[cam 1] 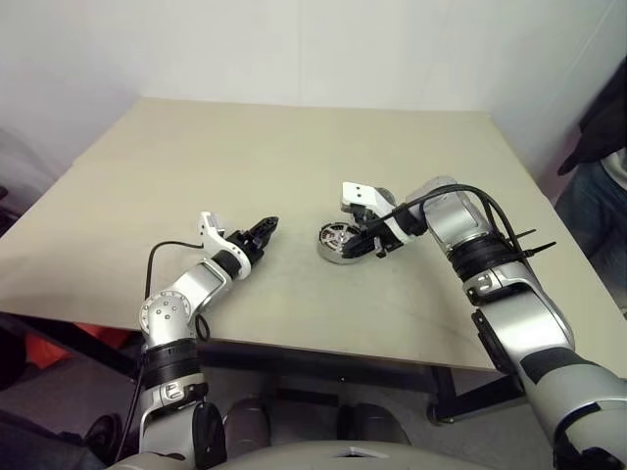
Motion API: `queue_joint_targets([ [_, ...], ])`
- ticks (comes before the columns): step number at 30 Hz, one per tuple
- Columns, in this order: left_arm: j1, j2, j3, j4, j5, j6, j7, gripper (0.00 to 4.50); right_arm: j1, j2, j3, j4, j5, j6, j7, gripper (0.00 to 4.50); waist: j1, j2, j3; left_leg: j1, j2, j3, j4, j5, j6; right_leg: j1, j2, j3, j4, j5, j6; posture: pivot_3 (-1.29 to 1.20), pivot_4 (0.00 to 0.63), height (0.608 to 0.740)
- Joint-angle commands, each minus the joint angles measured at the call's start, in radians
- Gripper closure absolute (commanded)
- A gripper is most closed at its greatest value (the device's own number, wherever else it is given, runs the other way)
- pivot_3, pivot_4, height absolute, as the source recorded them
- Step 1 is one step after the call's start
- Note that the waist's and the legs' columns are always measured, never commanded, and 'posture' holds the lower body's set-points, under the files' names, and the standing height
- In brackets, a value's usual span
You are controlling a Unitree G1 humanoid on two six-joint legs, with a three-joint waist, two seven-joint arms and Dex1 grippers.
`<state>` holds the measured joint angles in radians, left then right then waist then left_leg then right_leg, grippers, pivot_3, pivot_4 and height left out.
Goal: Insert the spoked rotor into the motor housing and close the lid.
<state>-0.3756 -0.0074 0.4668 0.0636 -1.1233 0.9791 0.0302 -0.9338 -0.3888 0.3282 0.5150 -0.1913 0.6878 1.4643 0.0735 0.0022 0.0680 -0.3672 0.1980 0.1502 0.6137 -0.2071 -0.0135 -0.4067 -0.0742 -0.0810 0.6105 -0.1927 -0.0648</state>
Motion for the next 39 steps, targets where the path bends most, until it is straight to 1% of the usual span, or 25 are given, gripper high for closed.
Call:
queue_joint_targets([
  [1, 0.001, 0.01, 0.002, -0.041, -0.032, -0.011, -0.001, 2.16, -0.036, 0.044, -0.008, -0.132, 0.046, 0.312, -0.08, 4.45, 0.004, 0.0, 0.0, 0.001, 0.0, 0.0, 0.0, 0.0, -0.002, 0.001, 0.0, 0.0, 0.0, 0.0, 0.0, 0.0, 0.0, 0.74],
  [3, 0.004, 0.02, 0.006, -0.039, -0.033, -0.013, 0.0, 2.16, -0.043, 0.081, -0.01, -0.168, 0.067, 0.447, -0.136, 4.45, 0.007, 0.0, 0.0, 0.002, 0.0, 0.0, -0.001, -0.001, -0.006, 0.002, 0.0, 0.0, 0.0, 0.0, 0.0, 0.0, 0.0, 0.74],
  [5, 0.007, 0.026, 0.009, -0.039, -0.036, -0.016, 0.001, 2.16, -0.039, 0.102, -0.003, -0.22, 0.095, 0.514, -0.172, 4.45, 0.01, 0.0, 0.0, 0.003, 0.0, 0.0, -0.002, 0.0, -0.007, 0.002, 0.0, 0.0, 0.0, 0.0, 0.001, 0.0, 0.0, 0.74],
  [12, -0.003, 0.051, 0.025, -0.033, -0.041, -0.039, 0.005, 2.16, -0.002, 0.16, 0.019, -0.32, 0.192, 0.611, -0.295, 4.45, 0.02, 0.0, 0.0, 0.003, 0.0, -0.001, -0.006, 0.003, -0.013, 0.001, 0.0, 0.0, -0.002, -0.001, 0.001, 0.0, 0.0, 0.74],
  [17, -0.007, 0.077, 0.04, -0.03, -0.049, -0.05, 0.008, 2.16, 0.012, 0.177, 0.017, -0.326, 0.254, 0.625, -0.363, 4.45, 0.02, 0.0, 0.0, 0.005, 0.0, -0.001, -0.008, 0.004, -0.015, 0.002, 0.0, 0.001, -0.002, -0.002, 0.003, 0.0, 0.0, 0.74],
  [19, -0.012, 0.091, 0.05, -0.024, -0.054, -0.051, 0.006, 2.16, 0.018, 0.182, 0.013, -0.322, 0.267, 0.588, -0.392, 3.8, 0.021, 0.0, 0.0, 0.005, 0.0, -0.001, -0.009, 0.005, -0.016, 0.002, 0.0, 0.001, -0.002, -0.003, 0.006, 0.0, 0.0, 0.74],
  [20, -0.014, 0.095, 0.052, -0.022, -0.058, -0.05, 0.007, 2.16, 0.019, 0.183, 0.01, -0.326, 0.272, 0.579, -0.409, 3.59, 0.021, 0.0, 0.0, 0.006, 0.0, -0.001, -0.01, 0.005, -0.017, 0.002, 0.0, 0.001, -0.002, -0.004, 0.007, 0.0, 0.0, 0.74],
  [22, -0.016, 0.098, 0.051, -0.02, -0.061, -0.05, 0.009, 2.16, 0.012, 0.178, 0.002, -0.345, 0.299, 0.578, -0.422, 2.97, 0.022, 0.0, 0.0, 0.007, -0.001, -0.001, -0.011, 0.006, -0.018, 0.002, 0.0, 0.001, -0.002, -0.004, 0.007, 0.0, 0.0, 0.74],
  [28, -0.034, 0.104, 0.043, 0.003, -0.056, -0.048, 0.001, 2.16, -0.054, 0.155, -0.062, -0.389, 0.412, 0.629, -0.437, 2.97, 0.027, 0.0, 0.0, 0.008, -0.001, -0.001, -0.011, 0.007, -0.019, 0.004, 0.0, 0.001, -0.002, -0.004, 0.008, 0.0, 0.0, 0.74],
  [33, -0.044, 0.105, 0.032, 0.02, -0.058, -0.037, -0.01, 2.16, -0.153, 0.149, -0.189, -0.38, 0.499, 0.659, -0.477, 2.97, 0.028, 0.0, 0.0, 0.008, -0.001, -0.001, -0.011, 0.007, -0.02, 0.005, 0.0, 0.001, -0.002, -0.004, 0.008, 0.0, 0.0, 0.74],
  [35, -0.046, 0.104, 0.022, 0.024, -0.057, -0.03, -0.019, 2.16, -0.2, 0.13, -0.256, -0.329, 0.493, 0.584, -0.528, 2.97, 0.029, 0.0, 0.0, 0.008, -0.001, -0.001, -0.011, 0.007, -0.02, 0.005, 0.0, 0.001, -0.002, -0.004, 0.008, 0.0, 0.0, 0.74],
  [39, -0.046, 0.102, -0.003, 0.02, -0.058, -0.015, -0.037, 2.16, -0.24, 0.061, -0.314, -0.201, 0.463, 0.44, -0.599, 2.97, 0.035, 0.0, 0.0, 0.008, -0.002, -0.001, -0.011, 0.007, -0.02, 0.005, 0.0, 0.001, -0.002, -0.004, 0.008, 0.0, 0.0, 0.74],
])
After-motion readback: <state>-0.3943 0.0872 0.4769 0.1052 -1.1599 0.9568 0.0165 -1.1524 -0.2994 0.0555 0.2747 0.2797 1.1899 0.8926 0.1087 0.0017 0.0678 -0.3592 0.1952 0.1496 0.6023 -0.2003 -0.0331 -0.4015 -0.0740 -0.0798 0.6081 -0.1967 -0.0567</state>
